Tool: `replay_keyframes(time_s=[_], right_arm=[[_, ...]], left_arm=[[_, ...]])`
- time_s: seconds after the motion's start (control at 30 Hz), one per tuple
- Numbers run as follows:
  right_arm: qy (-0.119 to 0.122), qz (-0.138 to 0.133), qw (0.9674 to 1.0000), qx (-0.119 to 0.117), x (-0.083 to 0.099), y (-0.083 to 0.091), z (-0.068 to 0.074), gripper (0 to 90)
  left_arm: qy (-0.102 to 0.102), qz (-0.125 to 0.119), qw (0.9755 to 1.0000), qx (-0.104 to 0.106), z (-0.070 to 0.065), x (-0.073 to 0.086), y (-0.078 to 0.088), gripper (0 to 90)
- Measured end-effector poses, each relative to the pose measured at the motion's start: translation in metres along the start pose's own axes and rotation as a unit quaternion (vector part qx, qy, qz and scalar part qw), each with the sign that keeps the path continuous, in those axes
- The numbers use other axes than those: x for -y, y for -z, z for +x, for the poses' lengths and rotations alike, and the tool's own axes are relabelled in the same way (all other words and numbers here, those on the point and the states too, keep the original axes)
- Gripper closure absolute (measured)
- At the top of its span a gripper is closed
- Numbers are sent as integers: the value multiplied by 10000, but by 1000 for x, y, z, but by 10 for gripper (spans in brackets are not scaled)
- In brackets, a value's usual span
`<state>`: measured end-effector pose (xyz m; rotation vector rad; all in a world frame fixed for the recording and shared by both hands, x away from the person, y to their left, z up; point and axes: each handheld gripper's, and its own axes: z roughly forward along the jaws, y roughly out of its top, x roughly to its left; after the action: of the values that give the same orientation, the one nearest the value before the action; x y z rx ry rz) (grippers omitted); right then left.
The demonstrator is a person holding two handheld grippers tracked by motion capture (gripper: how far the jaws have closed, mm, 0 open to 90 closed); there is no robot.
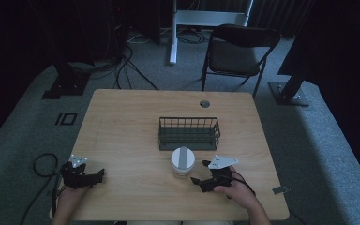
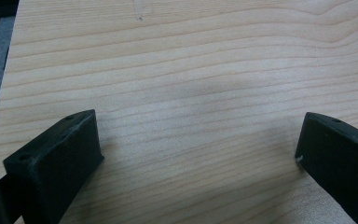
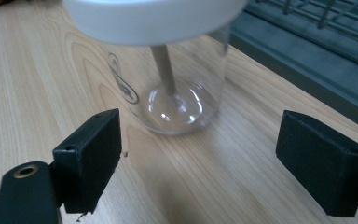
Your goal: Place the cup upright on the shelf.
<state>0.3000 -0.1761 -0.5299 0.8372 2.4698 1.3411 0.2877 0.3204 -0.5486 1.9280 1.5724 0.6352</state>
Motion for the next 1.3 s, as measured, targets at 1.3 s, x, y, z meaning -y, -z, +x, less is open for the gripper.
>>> replay_keyframes(time_s=[1.3], right_arm=[[-166,-519,9981,-279,-15,-32,10,139]], left_arm=[[0,1,10000,1,0,0,0,1]])
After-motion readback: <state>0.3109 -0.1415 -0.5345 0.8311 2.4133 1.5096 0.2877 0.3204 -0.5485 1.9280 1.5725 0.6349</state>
